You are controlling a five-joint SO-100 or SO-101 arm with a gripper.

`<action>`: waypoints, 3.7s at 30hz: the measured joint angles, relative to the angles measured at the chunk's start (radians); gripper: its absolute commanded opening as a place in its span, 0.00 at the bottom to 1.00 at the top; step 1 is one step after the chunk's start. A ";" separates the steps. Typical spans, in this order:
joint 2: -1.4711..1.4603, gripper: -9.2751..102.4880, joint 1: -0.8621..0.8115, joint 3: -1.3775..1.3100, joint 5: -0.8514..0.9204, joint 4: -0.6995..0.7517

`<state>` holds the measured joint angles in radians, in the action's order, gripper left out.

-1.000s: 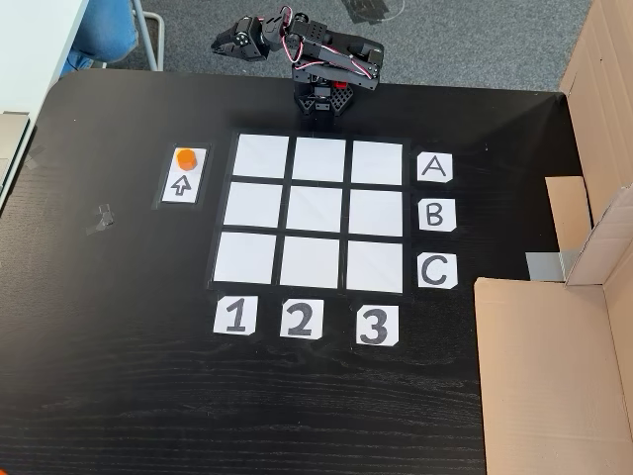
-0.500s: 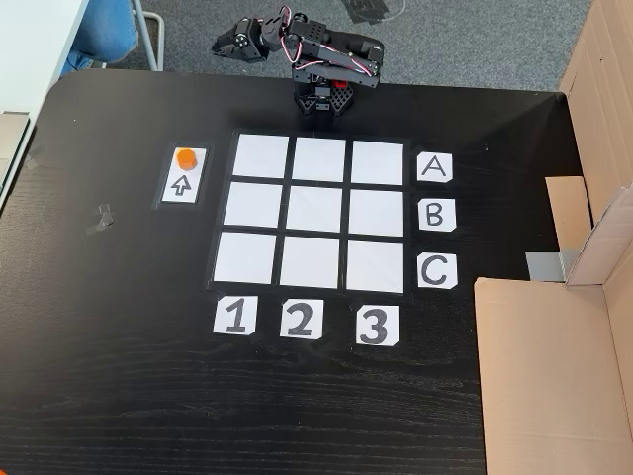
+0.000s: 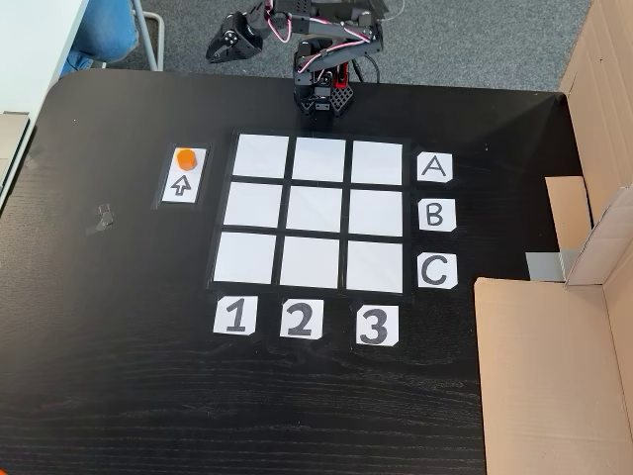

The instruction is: Pick up the round, orange token and place it in the grid on square B3.

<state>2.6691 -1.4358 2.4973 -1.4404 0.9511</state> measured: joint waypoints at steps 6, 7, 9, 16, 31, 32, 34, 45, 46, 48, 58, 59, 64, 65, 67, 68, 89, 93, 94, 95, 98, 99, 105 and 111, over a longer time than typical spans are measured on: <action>-0.204 0.18 0.077 -0.225 0.011 0.156; -0.232 0.20 0.087 -0.255 0.021 0.181; -0.299 0.27 0.120 -0.322 0.037 0.232; -0.497 0.45 0.192 -0.460 0.064 0.339; -0.925 0.60 0.235 -0.876 0.256 0.566; -0.946 0.60 0.235 -0.890 0.284 0.577; -0.982 0.60 0.241 -0.914 0.333 0.583; -1.166 0.60 0.278 -1.049 0.568 0.588; -1.183 0.60 0.282 -1.063 0.575 0.588; -1.215 0.60 0.293 -1.091 0.588 0.588; -1.391 0.60 0.345 -1.206 0.620 0.586; -1.411 0.60 0.354 -1.216 0.620 0.586; -1.499 0.60 0.396 -1.255 0.586 0.574; -1.513 0.60 0.402 -1.264 0.577 0.572; -1.543 0.60 0.419 -1.281 0.561 0.569; -1.560 0.60 0.425 -1.293 0.552 0.568; -1.695 0.60 0.515 -1.390 0.482 0.534; -1.697 0.60 0.518 -1.397 0.482 0.534; -1.697 0.60 0.518 -1.402 0.482 0.534; -1.704 0.60 0.518 -1.410 0.482 0.534; -1.723 0.60 0.518 -1.420 0.482 0.534; -1.729 0.60 0.518 -1.428 0.482 0.534; -1.756 0.51 0.518 -1.450 0.482 0.532; -1.779 0.07 0.518 -1.488 0.482 0.531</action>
<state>0.8897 -0.9173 1.0094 -0.9587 1.4818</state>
